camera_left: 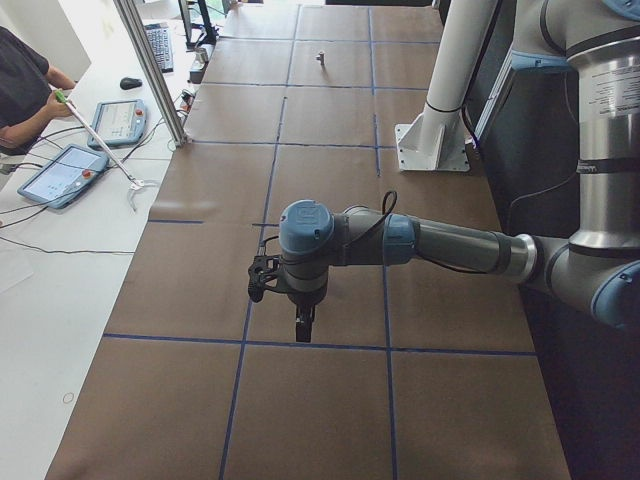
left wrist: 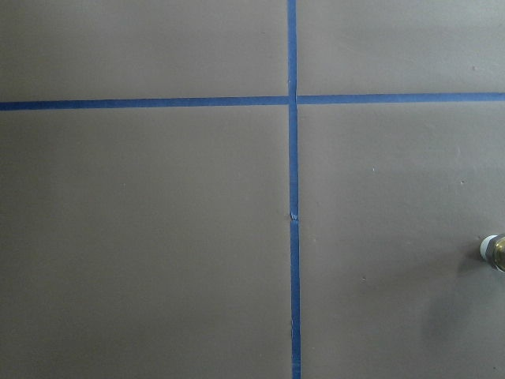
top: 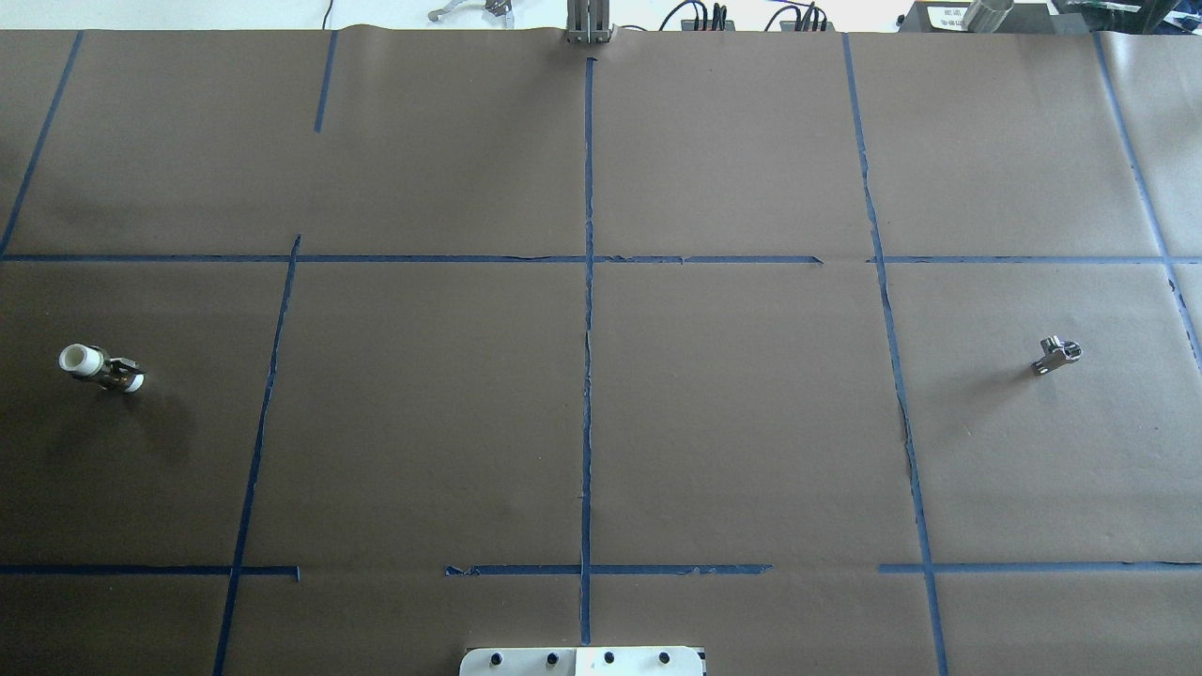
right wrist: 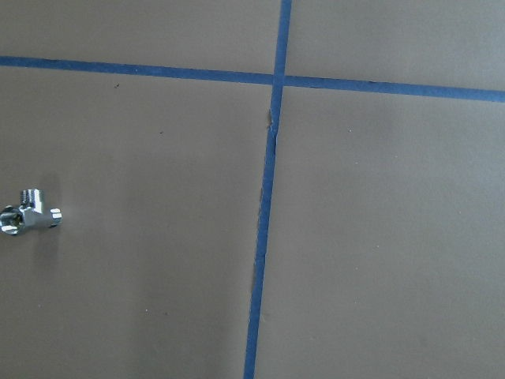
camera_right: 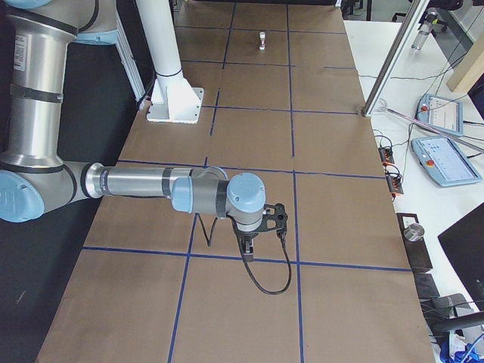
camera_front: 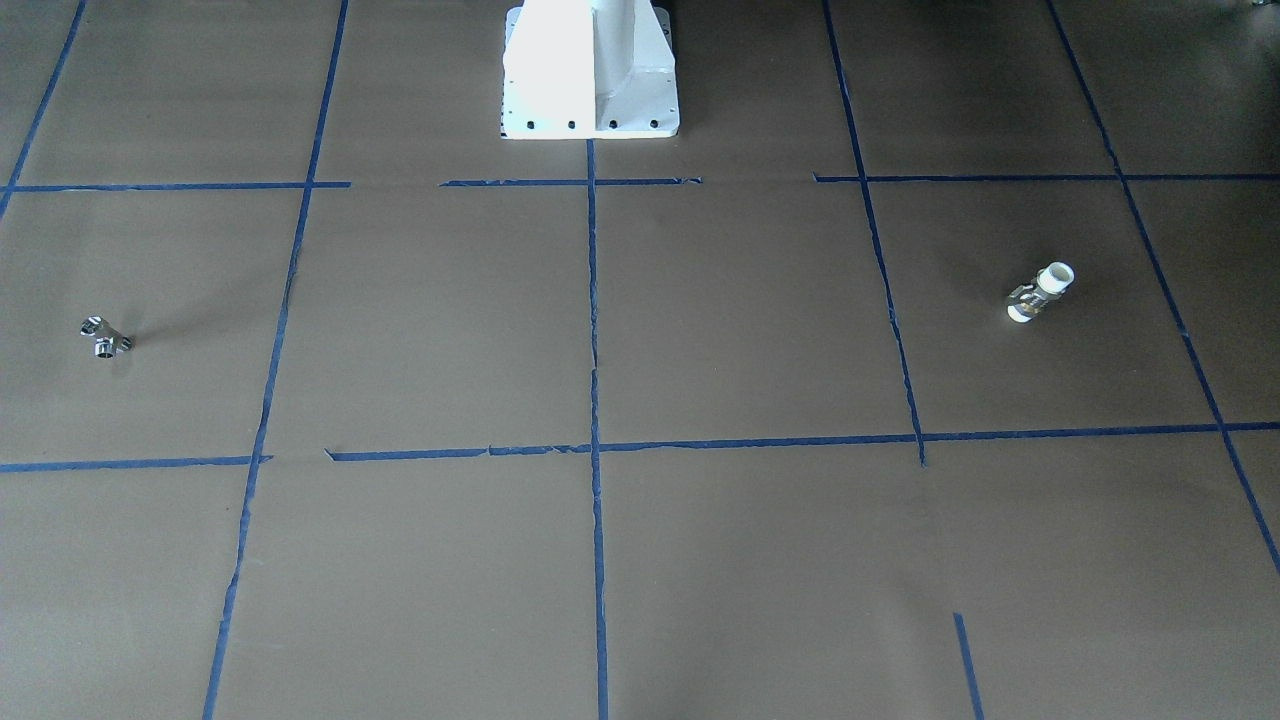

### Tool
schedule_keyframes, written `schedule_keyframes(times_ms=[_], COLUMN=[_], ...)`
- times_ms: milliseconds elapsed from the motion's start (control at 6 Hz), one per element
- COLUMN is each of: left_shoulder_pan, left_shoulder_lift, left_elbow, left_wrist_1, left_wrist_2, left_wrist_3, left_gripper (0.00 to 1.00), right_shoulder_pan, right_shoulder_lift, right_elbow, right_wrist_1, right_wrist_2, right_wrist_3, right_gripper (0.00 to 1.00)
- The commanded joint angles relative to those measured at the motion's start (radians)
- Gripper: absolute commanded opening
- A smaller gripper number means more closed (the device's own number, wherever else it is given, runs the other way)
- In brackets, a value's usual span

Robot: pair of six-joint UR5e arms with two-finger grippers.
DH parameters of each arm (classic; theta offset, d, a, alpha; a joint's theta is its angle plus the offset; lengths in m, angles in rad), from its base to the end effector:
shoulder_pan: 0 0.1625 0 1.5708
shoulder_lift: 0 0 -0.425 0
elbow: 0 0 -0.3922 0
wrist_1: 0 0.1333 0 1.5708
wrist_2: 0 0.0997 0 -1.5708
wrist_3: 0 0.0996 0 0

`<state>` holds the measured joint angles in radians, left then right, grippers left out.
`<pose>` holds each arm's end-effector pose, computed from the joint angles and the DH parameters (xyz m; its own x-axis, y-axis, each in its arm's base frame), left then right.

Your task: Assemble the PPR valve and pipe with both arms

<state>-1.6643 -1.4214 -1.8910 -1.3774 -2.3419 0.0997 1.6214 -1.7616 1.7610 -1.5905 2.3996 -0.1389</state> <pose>-0.1029 -0.4135 0.5898 0.7183 0.0169 -0.6955 0.0220 0.9987 0.0469 0.0805 -0.4064 0.6493 0.6746 -0.0896 0.7327 0.0433 0.9957 0.0819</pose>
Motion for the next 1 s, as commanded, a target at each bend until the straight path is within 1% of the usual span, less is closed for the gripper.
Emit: schedule_keyframes(times_ms=[0,500,667,833], left_shoulder_pan=[0.006,0.024,0.028,0.029], left_shoulder_lift=[-0.002,-0.001,0.033,0.042], left_elbow=[0.004,0.015,-0.017,-0.022], left_wrist_1=[-0.008,-0.017,-0.017,-0.019], left_wrist_2=[-0.007,-0.007,-0.020,-0.031], left_wrist_3=[0.000,0.005,0.005,0.006], left_gripper=[1.00,1.00,1.00,1.00], right_shoulder_pan=[-0.006,-0.006,-0.006,-0.006], right_shoulder_lift=[0.022,0.014,0.011,0.007], right_elbow=[-0.052,-0.052,-0.052,-0.052], right_wrist_1=[0.058,0.060,0.066,0.069], right_wrist_2=[0.001,0.007,0.012,0.012], right_wrist_3=[0.068,0.068,0.067,0.061], right_gripper=[1.00,1.00,1.00,1.00])
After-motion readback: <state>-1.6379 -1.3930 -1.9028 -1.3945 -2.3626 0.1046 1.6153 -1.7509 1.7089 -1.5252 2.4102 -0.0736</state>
